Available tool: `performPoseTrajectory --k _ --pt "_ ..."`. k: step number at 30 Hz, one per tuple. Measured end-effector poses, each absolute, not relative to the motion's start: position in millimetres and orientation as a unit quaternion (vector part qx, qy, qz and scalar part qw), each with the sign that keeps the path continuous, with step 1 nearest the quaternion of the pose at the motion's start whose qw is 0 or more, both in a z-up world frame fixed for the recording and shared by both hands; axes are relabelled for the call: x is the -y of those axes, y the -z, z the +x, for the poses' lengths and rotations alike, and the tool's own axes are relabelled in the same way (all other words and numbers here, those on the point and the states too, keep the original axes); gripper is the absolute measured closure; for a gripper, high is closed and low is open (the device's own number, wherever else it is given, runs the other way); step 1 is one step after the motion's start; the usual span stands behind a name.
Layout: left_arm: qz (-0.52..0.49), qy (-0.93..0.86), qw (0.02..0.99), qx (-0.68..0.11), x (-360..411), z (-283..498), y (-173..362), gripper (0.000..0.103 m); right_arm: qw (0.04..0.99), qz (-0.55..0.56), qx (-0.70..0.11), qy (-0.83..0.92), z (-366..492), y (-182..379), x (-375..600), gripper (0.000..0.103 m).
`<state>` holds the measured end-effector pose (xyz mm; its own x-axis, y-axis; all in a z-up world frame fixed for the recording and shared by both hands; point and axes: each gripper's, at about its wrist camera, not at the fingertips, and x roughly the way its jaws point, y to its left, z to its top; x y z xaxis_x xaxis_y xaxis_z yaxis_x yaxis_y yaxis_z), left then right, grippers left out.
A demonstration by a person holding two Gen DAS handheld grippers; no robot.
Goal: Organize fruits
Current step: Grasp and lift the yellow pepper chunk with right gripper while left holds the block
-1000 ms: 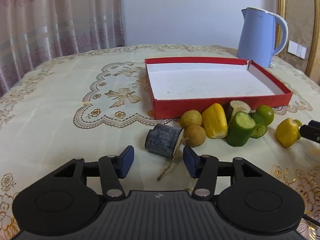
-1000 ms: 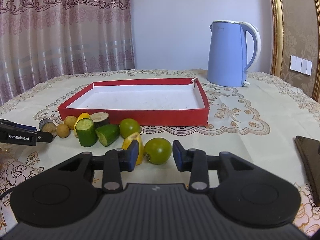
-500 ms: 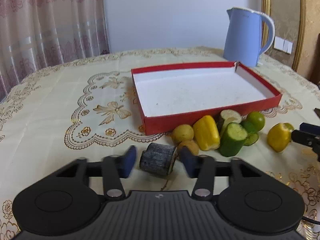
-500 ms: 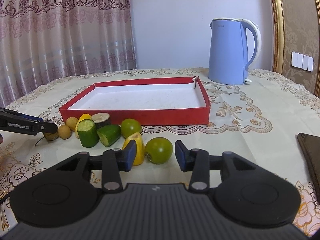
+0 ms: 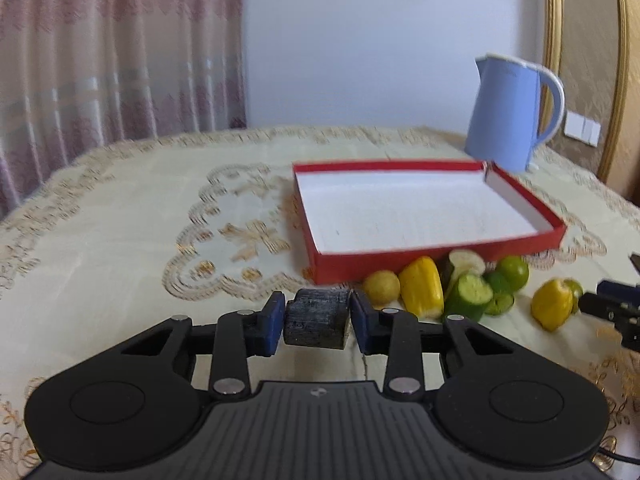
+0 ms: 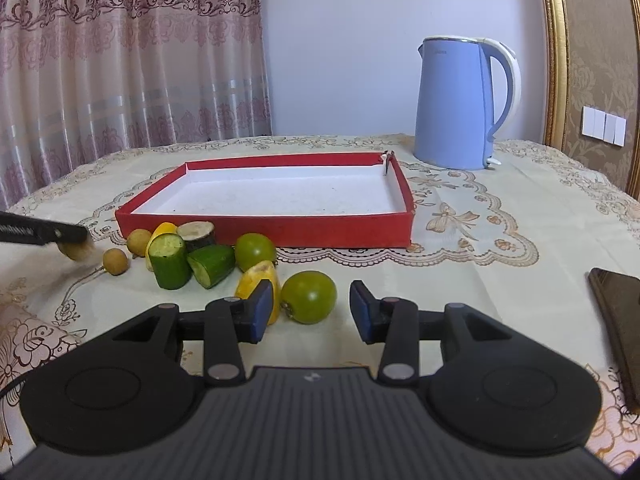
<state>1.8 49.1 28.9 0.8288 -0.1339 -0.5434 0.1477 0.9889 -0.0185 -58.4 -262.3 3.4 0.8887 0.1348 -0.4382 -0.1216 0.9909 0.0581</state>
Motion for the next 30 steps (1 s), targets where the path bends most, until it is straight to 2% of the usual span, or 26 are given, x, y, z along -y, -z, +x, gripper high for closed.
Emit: performPoseTrajectory --k 17,21,30 --pt "0.021 0.080 0.954 -0.287 -40.9 -4.9 -26.3 0.069 0.959 -0.025 -0.252 -0.129 -38.9 -3.2 223.9 0.066" --pt "0.030 0.083 0.956 -0.281 -38.6 -7.8 -26.2 0.069 0.956 -0.053 -0.265 -0.118 -37.0 3.9 220.5 0.078" --pt "0.027 0.086 0.957 -0.276 -41.1 -7.8 -24.8 0.069 0.956 -0.038 -0.260 -0.133 -39.6 0.6 225.0 0.079"
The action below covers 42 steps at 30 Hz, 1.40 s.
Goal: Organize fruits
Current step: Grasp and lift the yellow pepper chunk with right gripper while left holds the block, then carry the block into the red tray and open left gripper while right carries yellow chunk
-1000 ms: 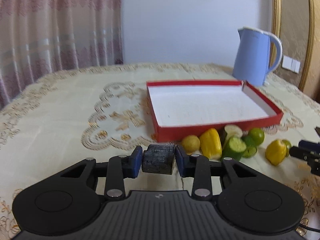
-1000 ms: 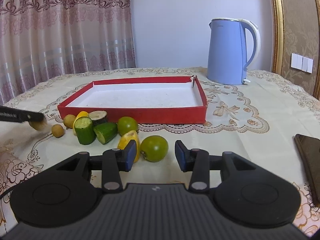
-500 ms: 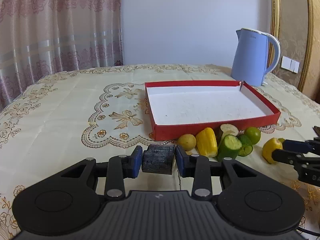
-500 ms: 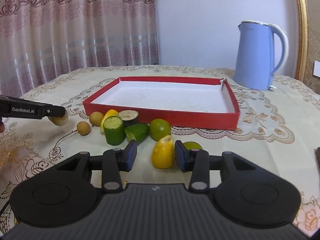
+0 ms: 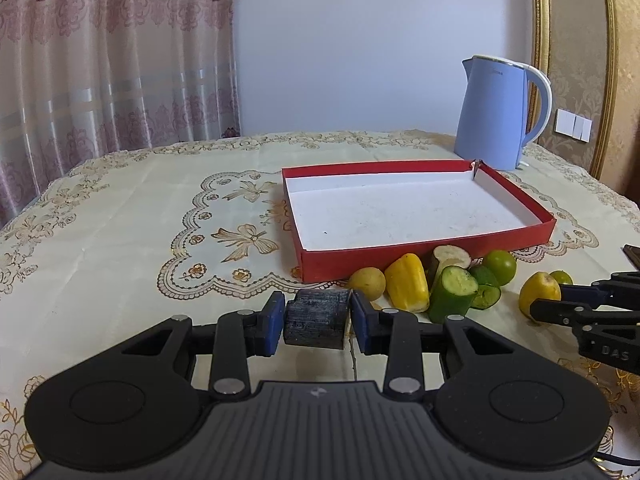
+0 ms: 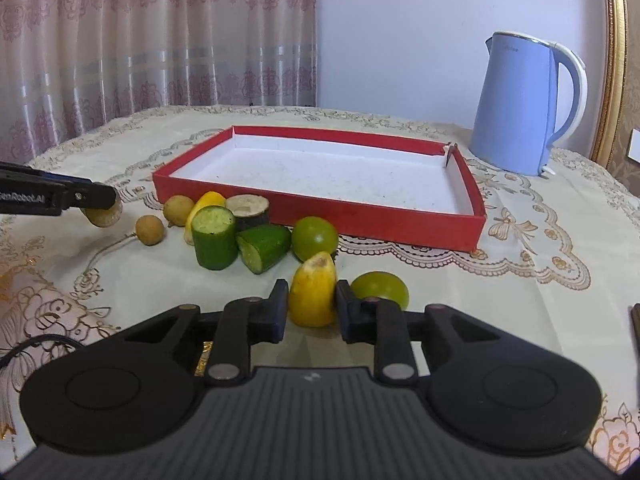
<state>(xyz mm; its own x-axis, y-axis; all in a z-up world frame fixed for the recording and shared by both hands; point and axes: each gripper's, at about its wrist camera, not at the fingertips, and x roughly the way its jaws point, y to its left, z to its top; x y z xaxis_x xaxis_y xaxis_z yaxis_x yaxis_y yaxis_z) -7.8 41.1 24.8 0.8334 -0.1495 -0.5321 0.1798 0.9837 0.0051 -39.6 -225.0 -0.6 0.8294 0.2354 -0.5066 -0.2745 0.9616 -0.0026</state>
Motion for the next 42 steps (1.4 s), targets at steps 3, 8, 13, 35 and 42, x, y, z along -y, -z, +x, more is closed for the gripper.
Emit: performPoseTrajectory --k 3,8,13,35,42 --pt "0.027 0.087 0.958 -0.273 -41.0 -7.9 -26.4 0.069 0.957 -0.037 -0.247 -0.146 -47.3 -4.5 224.2 0.080" --pt "0.032 0.093 0.960 -0.262 -35.1 -8.9 -31.5 0.069 0.960 -0.036 -0.233 -0.151 -51.2 -13.5 224.9 0.080" --pt "0.040 0.091 0.961 -0.259 -26.1 -2.5 -35.4 0.069 0.960 -0.034 -0.230 -0.153 -50.7 -15.5 227.9 0.082" --pt "0.049 0.096 0.961 -0.254 -9.7 -0.6 -39.0 0.069 0.954 -0.046 -0.250 -0.159 -51.6 -7.5 229.8 0.080" --pt "0.044 0.100 0.962 -0.250 -9.2 5.0 -45.1 0.069 0.959 -0.032 -0.230 -0.160 -56.4 -18.8 235.9 0.080"
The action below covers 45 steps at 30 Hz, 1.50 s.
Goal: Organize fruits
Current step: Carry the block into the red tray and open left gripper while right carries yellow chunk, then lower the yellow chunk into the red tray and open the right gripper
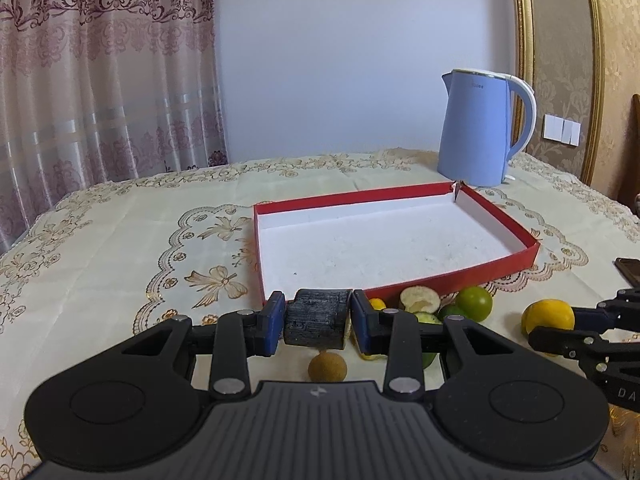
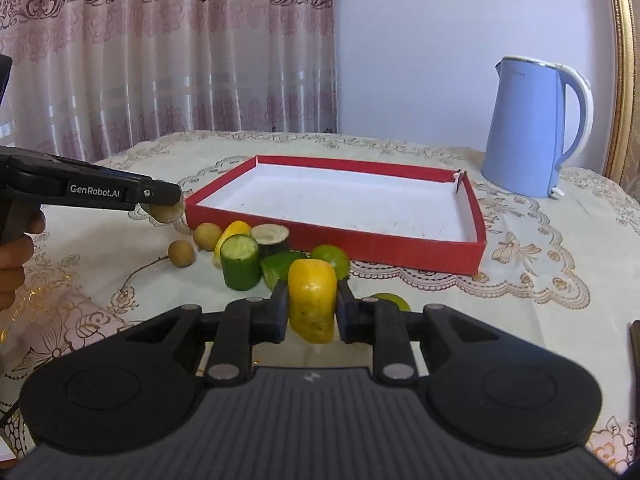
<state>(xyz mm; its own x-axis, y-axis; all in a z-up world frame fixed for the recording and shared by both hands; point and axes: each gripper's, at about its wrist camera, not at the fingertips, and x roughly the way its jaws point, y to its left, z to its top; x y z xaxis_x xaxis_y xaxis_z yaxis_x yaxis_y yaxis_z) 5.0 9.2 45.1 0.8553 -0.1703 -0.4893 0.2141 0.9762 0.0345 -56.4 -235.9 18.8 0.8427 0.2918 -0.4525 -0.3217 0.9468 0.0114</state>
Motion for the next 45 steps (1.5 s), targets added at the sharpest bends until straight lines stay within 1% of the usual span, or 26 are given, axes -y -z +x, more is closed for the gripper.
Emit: performPoseTrajectory --k 6,10,22,27,32,33,34,35,36,37,38,40,41,42,45 --pt "0.053 0.099 0.965 -0.239 -1.8 17.8 -52.9 0.069 0.961 -0.019 -0.218 -0.167 -60.1 -22.9 239.8 0.080" --pt "0.058 0.104 0.964 -0.240 9.4 46.0 -56.0 0.069 0.963 -0.013 -0.212 -0.167 -61.2 -25.3 242.7 0.080" --pt "0.073 0.075 0.948 -0.301 41.0 152.7 -38.3 0.069 0.964 0.001 -0.212 -0.159 -60.8 -21.0 257.1 0.080" --pt "0.085 0.059 0.942 -0.318 52.0 181.4 -27.9 0.069 0.964 0.007 -0.213 -0.156 -60.0 -18.9 261.2 0.080" --pt "0.094 0.038 0.937 -0.334 56.5 192.2 -18.4 0.066 0.965 0.015 -0.211 -0.154 -60.0 -19.0 266.4 0.080" --pt "0.098 0.034 0.938 -0.332 57.3 190.1 -18.5 0.064 0.965 0.015 -0.211 -0.153 -60.5 -19.5 266.4 0.080" --pt "0.101 0.033 0.938 -0.329 58.1 187.9 -19.7 0.057 0.965 0.016 -0.211 -0.153 -60.2 -19.7 266.9 0.080" --pt "0.102 0.031 0.939 -0.326 58.4 184.4 -21.7 0.043 0.965 0.017 -0.211 -0.152 -59.9 -19.7 267.2 0.080" --pt "0.103 0.026 0.941 -0.321 58.1 179.5 -24.2 0.036 0.966 0.018 -0.210 -0.152 -59.4 -19.7 267.2 0.080" --pt "0.103 0.020 0.944 -0.313 57.5 175.2 -27.7 0.026 0.966 0.018 -0.210 -0.152 -58.8 -19.9 267.2 0.080" --pt "0.102 0.015 0.947 -0.304 56.6 169.2 -30.8 0.022 0.966 0.019 -0.208 -0.151 -58.2 -20.2 266.8 0.080" --pt "0.100 0.002 0.952 -0.290 53.4 155.0 -37.8 0.020 0.968 0.019 -0.202 -0.150 -55.5 -22.1 266.1 0.080" --pt "0.096 -0.011 0.953 -0.286 50.7 148.3 -40.6 0.015 0.968 0.020 -0.199 -0.150 -52.9 -24.2 266.3 0.080" --pt "0.088 -0.024 0.955 -0.283 47.4 141.7 -42.8 0.013 0.969 0.018 -0.194 -0.151 -48.5 -28.0 266.0 0.080" --pt "0.057 -0.045 0.960 -0.270 35.2 125.4 -46.5 0.011 0.975 0.005 -0.171 -0.144 -31.9 -45.3 263.7 0.080"
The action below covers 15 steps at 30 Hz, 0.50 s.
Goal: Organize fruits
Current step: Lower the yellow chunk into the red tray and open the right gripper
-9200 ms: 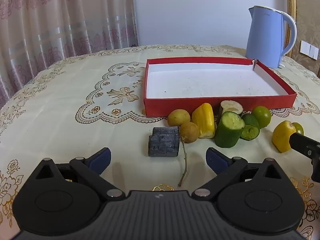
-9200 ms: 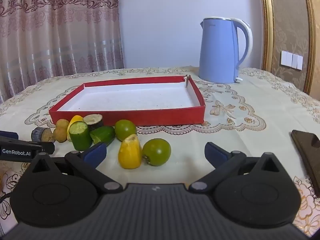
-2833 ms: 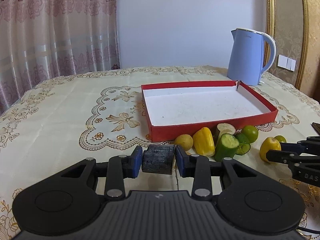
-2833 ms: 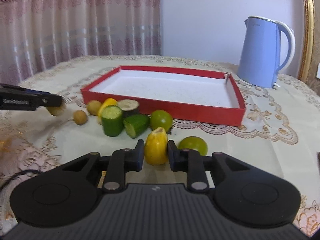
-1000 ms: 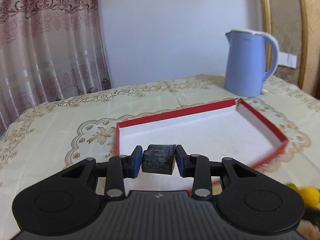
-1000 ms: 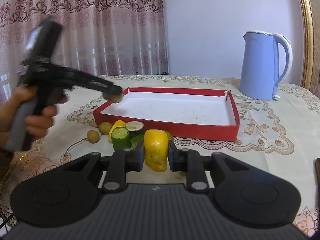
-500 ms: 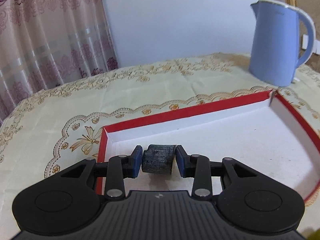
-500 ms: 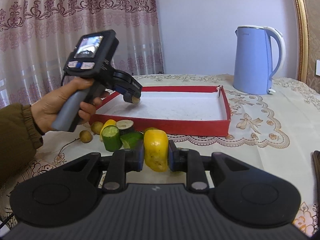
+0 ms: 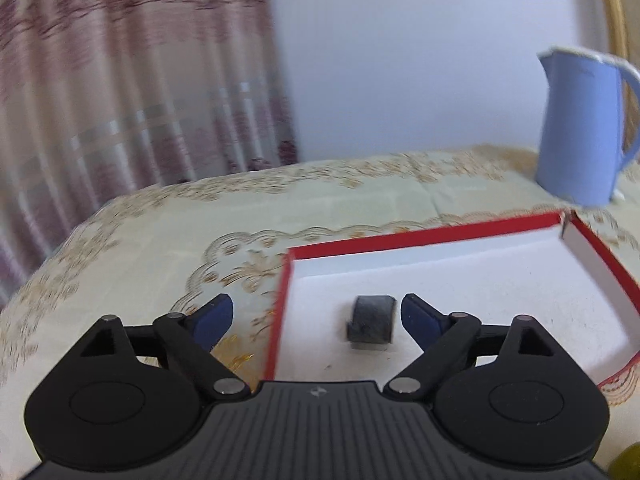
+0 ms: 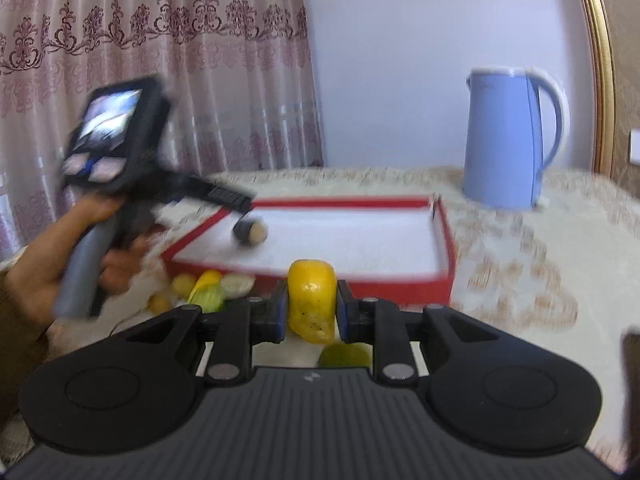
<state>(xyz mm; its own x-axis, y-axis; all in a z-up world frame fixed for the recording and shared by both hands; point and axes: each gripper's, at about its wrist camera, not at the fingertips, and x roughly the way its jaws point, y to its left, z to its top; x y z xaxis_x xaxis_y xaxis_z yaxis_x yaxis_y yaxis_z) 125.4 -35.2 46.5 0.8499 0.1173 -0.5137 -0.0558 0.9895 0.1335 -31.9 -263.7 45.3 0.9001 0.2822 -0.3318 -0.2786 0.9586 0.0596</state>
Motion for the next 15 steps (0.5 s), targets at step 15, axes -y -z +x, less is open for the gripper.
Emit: performPoseTrajectory --k 15 --pt "0.025 -0.095 0.966 -0.241 6.0 120.8 -44.8 0.011 0.979 -0.002 -0.137 -0.150 99.8 -102.6 238.1 0.080"
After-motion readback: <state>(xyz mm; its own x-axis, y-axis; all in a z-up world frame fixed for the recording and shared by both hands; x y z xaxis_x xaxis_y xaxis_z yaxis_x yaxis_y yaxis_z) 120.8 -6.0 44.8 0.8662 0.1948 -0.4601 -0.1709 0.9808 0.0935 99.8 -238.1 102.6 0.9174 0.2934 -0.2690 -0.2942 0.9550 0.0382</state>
